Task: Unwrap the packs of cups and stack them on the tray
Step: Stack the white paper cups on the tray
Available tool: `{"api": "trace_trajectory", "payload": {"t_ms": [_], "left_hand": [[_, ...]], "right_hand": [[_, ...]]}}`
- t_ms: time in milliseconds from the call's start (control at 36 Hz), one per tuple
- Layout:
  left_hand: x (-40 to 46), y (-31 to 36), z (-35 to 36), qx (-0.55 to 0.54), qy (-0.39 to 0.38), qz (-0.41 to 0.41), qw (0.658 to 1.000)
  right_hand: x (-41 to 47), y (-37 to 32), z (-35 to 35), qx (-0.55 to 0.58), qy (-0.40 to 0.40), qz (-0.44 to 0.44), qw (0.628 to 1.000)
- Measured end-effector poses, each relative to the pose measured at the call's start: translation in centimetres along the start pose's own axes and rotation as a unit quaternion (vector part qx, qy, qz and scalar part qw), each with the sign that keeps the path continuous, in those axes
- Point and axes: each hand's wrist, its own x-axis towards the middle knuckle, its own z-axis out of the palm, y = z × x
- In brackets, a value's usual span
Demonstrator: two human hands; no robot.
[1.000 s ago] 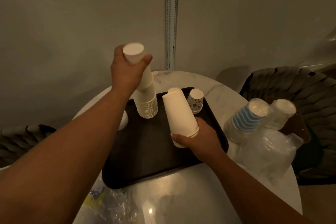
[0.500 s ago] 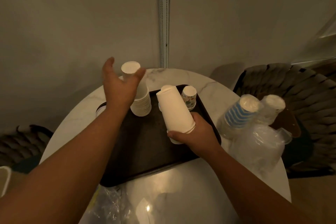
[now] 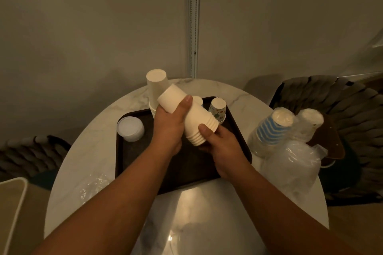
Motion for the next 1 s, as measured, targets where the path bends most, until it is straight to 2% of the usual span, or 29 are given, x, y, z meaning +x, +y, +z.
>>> {"api": "trace_trajectory", "payload": {"t_ms": [56, 111, 194, 306, 472, 583, 639, 750, 1000], "left_hand": [[-0.3, -0.1, 0.4, -0.001, -0.008, -0.003, 1.000], [-0.4, -0.3, 0.7, 0.000, 0.010, -0.010, 1.000], [0.1, -0.3, 0.8, 0.021, 0.072, -0.025, 0.997], [0.9, 1.4, 0.9, 0.028, 0.140, -0.041, 0.989], [3.5, 6.4, 1.2, 0.131, 0.109, 0.077, 0.982], [6.0, 10.7, 0.4, 0.243, 0.078, 0.223, 0.941], [7.0, 11.5, 0.1, 0.295, 0.064, 0.257, 0.918], [8.9, 9.8, -0.8, 0.357, 0.042, 0.240, 0.902], [10.2, 3.5, -3.5, 0.380, 0.042, 0.169, 0.908]], "right_hand": [[-0.1, 0.0, 0.4, 0.111, -0.050, 0.016, 0.992], [-0.1, 0.0, 0.7, 0.168, -0.058, 0.023, 0.984], [-0.1, 0.2, 1.0, 0.156, -0.056, 0.005, 0.986], [0.0, 0.7, 1.3, 0.079, -0.038, -0.060, 0.994], [0.8, 1.1, 1.2, 0.175, 0.001, -0.033, 0.984], [1.4, 1.3, 0.4, 0.239, 0.026, 0.013, 0.971], [1.7, 1.4, 0.1, 0.264, 0.034, 0.026, 0.964], [2.3, 1.6, 0.0, 0.275, 0.037, 0.034, 0.960], [2.9, 1.8, -0.5, 0.268, 0.043, 0.038, 0.962]]}}
